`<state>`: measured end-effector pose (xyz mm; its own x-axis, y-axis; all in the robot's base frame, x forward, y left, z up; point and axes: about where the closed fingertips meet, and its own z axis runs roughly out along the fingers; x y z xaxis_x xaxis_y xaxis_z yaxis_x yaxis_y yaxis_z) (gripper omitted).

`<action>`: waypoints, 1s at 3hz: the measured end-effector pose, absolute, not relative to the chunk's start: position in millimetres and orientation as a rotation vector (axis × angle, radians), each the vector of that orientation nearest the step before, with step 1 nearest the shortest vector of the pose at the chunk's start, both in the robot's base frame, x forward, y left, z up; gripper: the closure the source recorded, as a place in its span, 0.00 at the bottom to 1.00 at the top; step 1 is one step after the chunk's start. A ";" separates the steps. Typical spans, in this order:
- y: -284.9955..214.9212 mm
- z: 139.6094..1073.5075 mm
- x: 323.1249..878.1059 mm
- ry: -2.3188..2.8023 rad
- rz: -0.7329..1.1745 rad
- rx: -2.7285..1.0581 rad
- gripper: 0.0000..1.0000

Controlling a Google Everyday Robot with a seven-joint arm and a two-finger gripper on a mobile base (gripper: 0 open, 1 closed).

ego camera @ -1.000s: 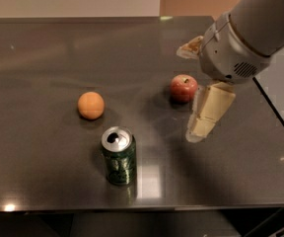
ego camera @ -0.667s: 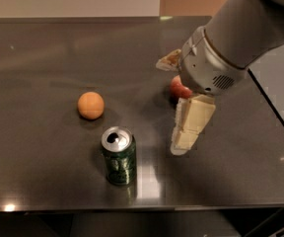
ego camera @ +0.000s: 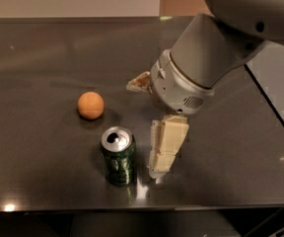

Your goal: Pick green can

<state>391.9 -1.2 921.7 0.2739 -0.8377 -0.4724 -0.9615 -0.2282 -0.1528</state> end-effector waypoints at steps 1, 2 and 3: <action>16.3 916.5 378.2 1.568 0.461 -2.193 0.00; 28.1 913.2 368.6 1.527 0.496 -2.230 0.00; 36.5 908.8 362.8 1.502 0.519 -2.254 0.00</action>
Offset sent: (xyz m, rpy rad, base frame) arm -0.0326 0.0408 -0.0163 0.0202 0.0710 0.1609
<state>362.8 36.5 908.8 0.3604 -0.7873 -0.5003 -0.9282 -0.3557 -0.1089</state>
